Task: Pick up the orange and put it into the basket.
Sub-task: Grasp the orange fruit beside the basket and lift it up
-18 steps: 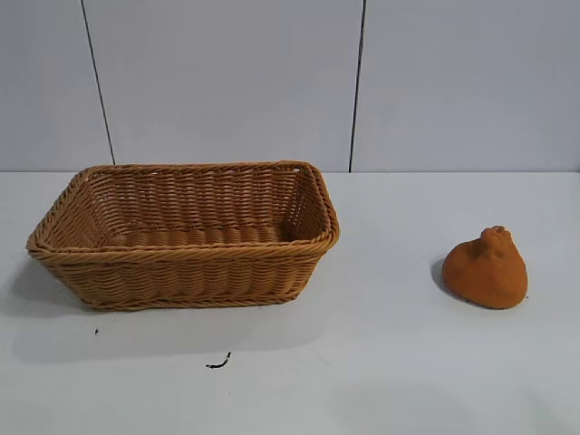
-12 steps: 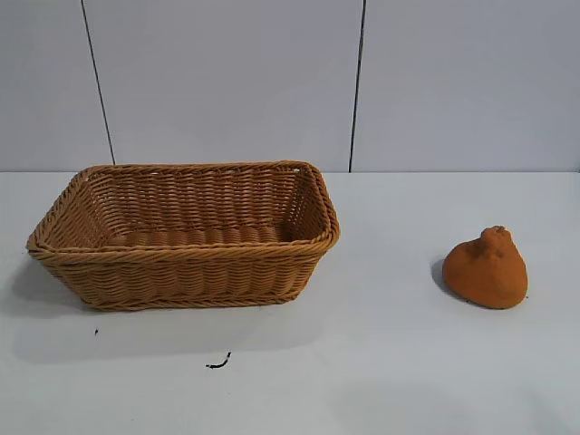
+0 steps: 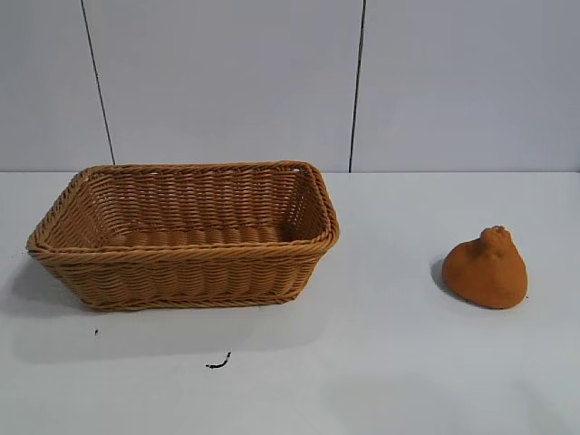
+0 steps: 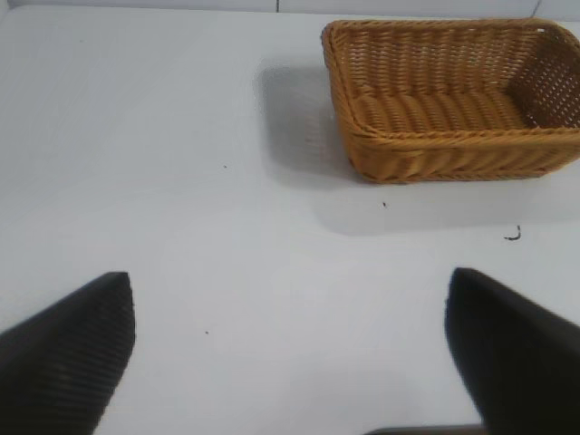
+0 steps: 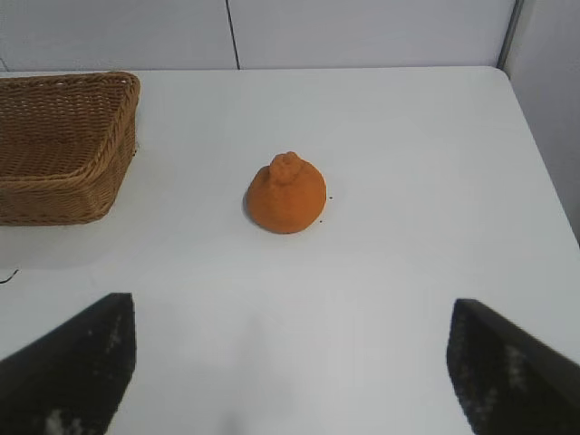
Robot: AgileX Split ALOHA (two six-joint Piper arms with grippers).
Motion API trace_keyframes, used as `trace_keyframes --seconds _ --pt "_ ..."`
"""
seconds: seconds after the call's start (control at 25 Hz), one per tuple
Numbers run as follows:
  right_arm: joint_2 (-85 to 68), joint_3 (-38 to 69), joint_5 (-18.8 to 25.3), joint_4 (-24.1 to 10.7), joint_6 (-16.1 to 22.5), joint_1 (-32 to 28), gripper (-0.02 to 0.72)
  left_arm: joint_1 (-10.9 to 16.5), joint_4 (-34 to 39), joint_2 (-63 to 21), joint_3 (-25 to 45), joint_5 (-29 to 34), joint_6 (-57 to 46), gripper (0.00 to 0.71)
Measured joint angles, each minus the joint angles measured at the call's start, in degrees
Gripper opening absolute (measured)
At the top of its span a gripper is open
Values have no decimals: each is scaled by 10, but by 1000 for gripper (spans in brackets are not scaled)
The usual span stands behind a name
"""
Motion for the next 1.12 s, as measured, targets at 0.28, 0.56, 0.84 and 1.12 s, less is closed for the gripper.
trace_keyframes --seconds 0.28,0.56,0.84,1.12 --pt "258 -124 1 6 10 0 638 0 0 0 0 0 0 666" --pt "515 -293 18 29 10 0 638 0 0 0 0 0 0 666" --pt "725 -450 50 57 -17 0 638 0 0 0 0 0 0 666" --pt "887 -517 56 81 -25 0 638 0 0 0 0 0 0 666"
